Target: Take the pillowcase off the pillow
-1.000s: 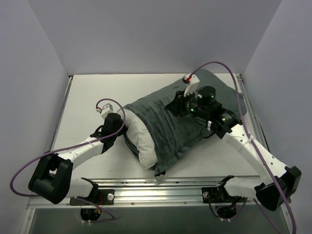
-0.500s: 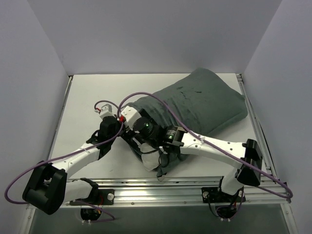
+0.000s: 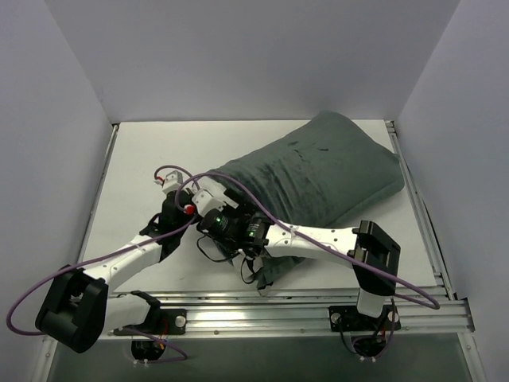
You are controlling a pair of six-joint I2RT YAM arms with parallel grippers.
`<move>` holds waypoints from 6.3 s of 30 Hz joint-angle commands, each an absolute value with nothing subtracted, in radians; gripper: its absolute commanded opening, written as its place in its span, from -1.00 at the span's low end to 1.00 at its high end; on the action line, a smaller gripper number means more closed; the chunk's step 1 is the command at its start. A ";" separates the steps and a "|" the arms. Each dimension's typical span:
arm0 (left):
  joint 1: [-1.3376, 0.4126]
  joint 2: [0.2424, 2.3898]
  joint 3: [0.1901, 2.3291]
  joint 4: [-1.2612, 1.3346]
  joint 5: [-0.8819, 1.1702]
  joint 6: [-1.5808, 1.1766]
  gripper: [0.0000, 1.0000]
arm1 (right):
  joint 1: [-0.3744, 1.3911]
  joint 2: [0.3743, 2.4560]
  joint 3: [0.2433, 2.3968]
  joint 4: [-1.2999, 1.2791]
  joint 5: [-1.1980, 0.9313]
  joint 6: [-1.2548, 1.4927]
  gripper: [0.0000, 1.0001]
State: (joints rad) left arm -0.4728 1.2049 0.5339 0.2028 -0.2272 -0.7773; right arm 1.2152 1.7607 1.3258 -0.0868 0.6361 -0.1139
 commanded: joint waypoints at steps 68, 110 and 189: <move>-0.548 0.741 0.609 -0.226 0.046 -0.897 0.88 | 0.872 1.374 1.332 -0.080 0.310 0.259 0.71; -0.741 1.132 0.739 0.103 0.023 -0.821 -0.95 | 0.715 1.328 1.163 -0.083 0.050 0.252 0.71; -0.463 1.821 1.124 0.475 0.307 -1.057 0.83 | 0.540 1.373 0.966 0.028 -0.034 0.299 -1.00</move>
